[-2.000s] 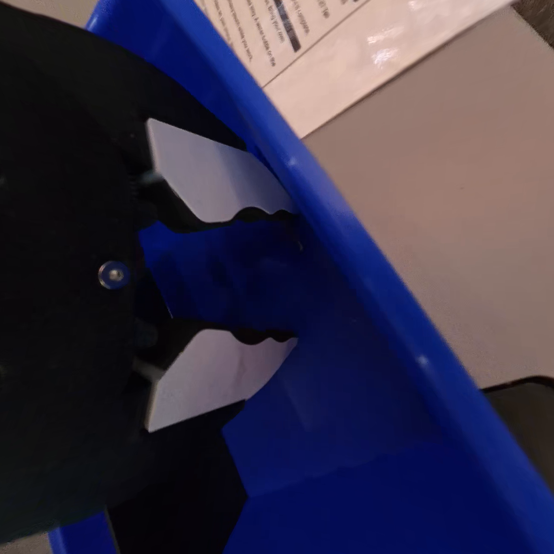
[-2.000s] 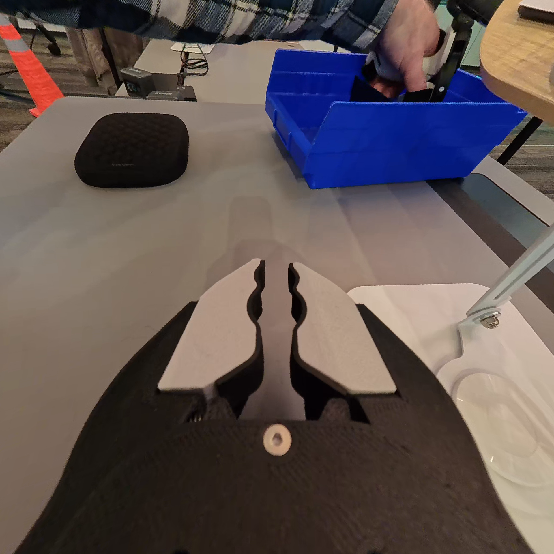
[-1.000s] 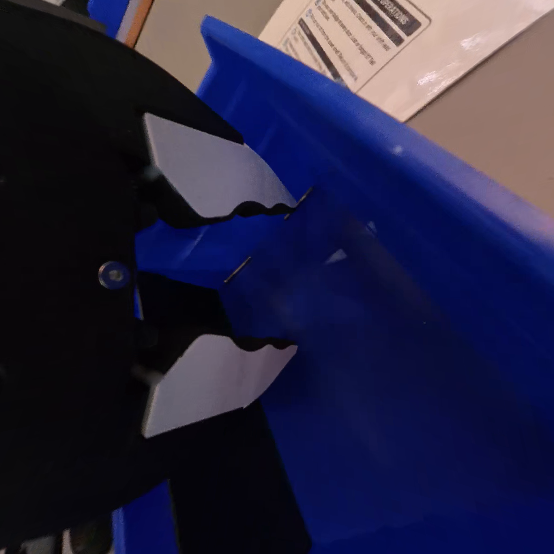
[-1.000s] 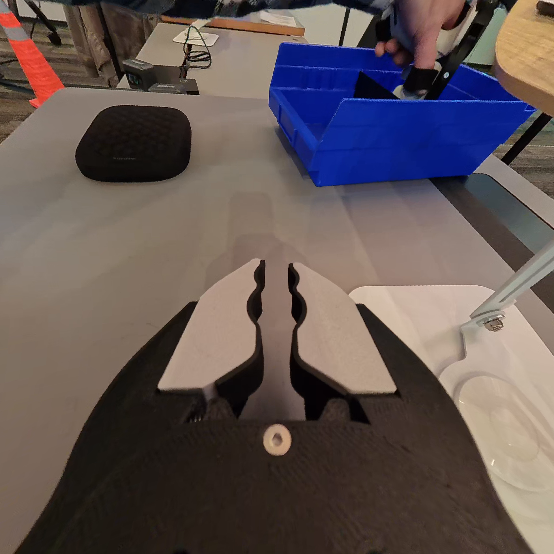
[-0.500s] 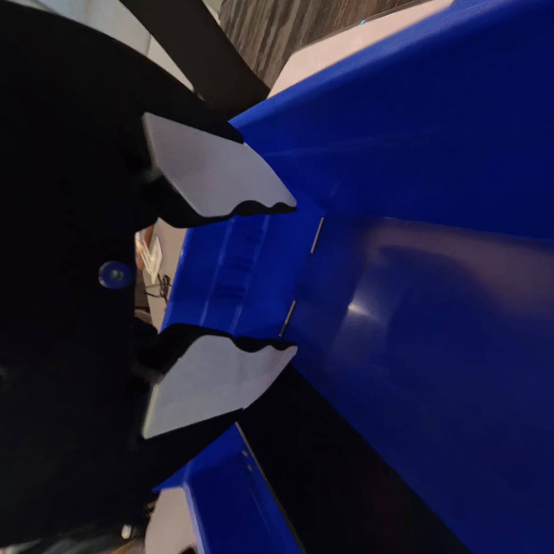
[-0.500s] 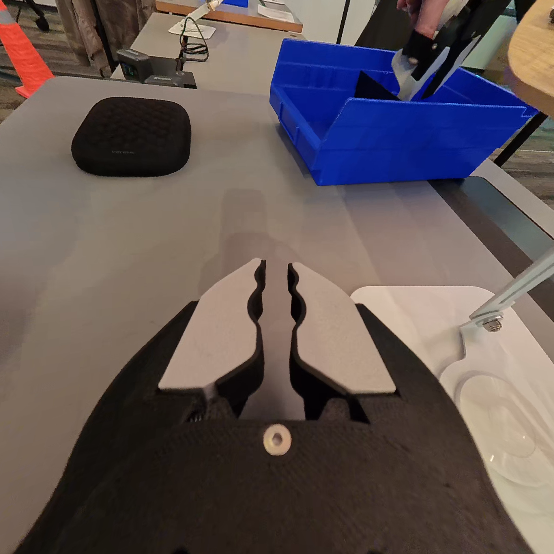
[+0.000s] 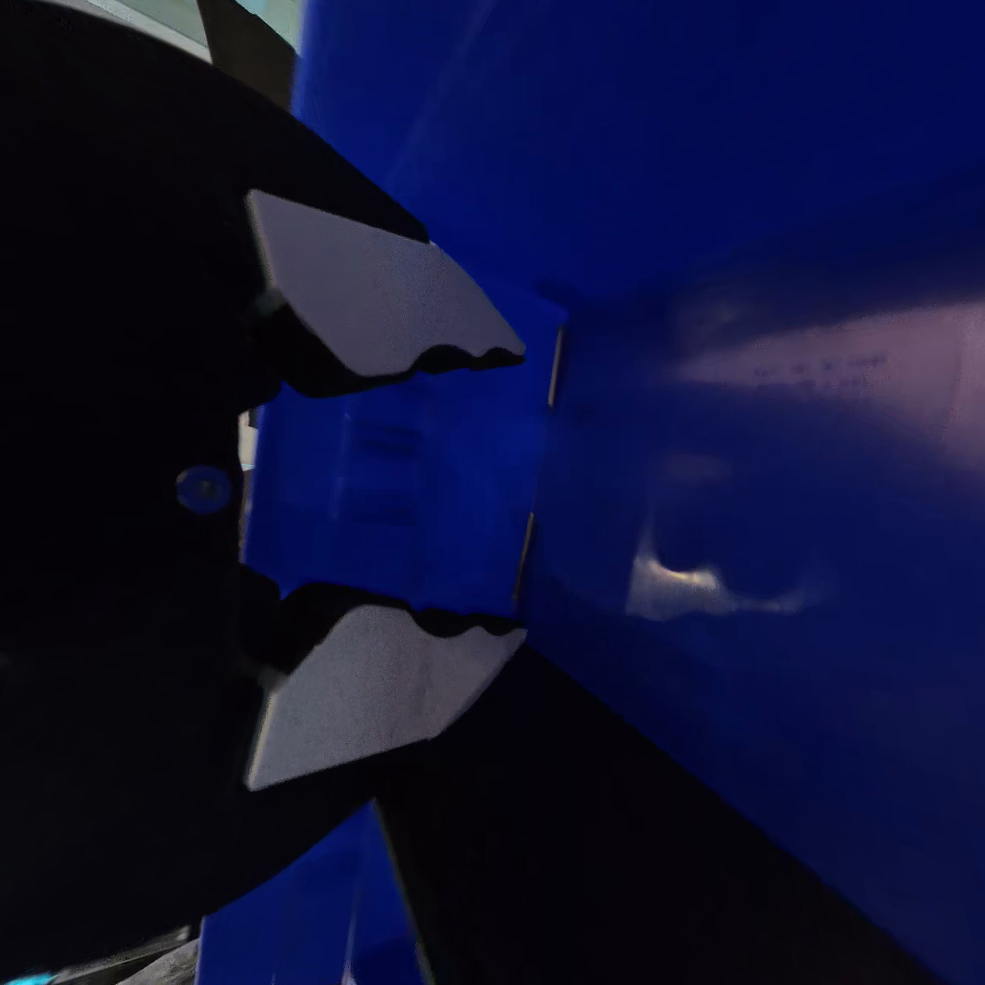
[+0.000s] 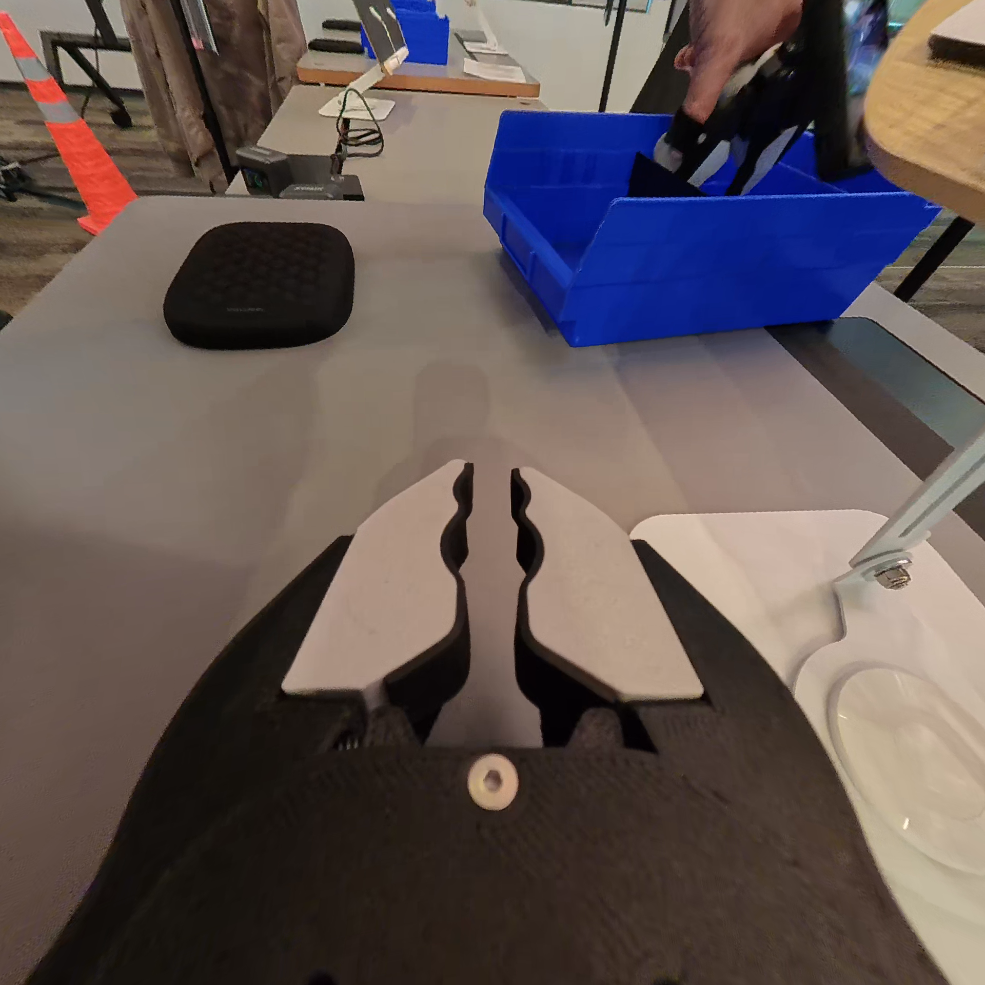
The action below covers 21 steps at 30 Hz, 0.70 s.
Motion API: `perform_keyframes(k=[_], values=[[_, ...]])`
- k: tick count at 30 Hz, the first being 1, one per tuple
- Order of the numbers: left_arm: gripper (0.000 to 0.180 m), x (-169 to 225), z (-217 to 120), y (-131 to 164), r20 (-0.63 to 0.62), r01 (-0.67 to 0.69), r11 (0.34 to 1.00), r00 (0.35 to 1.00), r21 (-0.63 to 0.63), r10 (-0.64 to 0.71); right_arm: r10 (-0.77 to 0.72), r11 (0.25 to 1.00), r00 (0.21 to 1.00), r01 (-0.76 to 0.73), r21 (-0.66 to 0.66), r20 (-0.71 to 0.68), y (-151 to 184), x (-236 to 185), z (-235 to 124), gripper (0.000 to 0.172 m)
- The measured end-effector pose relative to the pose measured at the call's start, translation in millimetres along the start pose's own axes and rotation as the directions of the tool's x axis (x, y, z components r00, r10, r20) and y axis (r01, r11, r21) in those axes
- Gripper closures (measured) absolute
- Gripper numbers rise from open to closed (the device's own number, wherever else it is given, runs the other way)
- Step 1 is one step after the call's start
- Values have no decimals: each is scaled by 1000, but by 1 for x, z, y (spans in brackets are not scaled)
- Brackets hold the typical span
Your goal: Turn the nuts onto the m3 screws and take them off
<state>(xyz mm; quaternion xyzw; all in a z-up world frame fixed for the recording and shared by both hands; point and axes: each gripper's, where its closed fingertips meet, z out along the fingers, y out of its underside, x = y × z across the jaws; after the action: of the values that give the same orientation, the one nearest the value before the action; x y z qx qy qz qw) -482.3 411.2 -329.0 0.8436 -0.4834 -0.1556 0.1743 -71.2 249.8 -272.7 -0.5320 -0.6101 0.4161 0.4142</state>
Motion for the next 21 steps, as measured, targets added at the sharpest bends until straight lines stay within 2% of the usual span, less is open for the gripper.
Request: perform_keyframes(k=[2,3,5,9,11,14,16,18,21], values=[[95,5,4,-1,3,-21,1000,1000,-21,21,18,1000,1000,-18,23,-2,-3,2,-3,158],[88,6,1,-5,4,-19,1000,1000,9,19,21,999,1000,-21,28,-2,-3,2,-3,158],[88,13,-3,-14,-11,-32,997,999,64,33,20,999,1000,-20,28,-5,-3,2,-3,158],[82,27,-4,-23,20,-99,991,995,85,97,14,1000,1000,-13,16,-3,-2,1,-2,157],[81,40,-3,-30,-9,-131,982,991,133,133,15,1000,1000,-15,19,-2,-2,1,-2,157],[83,47,7,-29,-24,-149,983,988,110,153,22,999,1000,-22,24,-2,-3,2,-2,158],[84,37,-4,-38,50,-168,967,986,193,161,23,999,1000,-23,24,-2,-3,2,-2,157],[82,37,-13,-45,44,-153,961,988,229,146,22,1000,1000,-22,21,0,-2,2,-2,157],[82,47,-12,-62,31,-199,948,980,250,198,27,999,1000,-27,23,2,-3,2,-2,157]])
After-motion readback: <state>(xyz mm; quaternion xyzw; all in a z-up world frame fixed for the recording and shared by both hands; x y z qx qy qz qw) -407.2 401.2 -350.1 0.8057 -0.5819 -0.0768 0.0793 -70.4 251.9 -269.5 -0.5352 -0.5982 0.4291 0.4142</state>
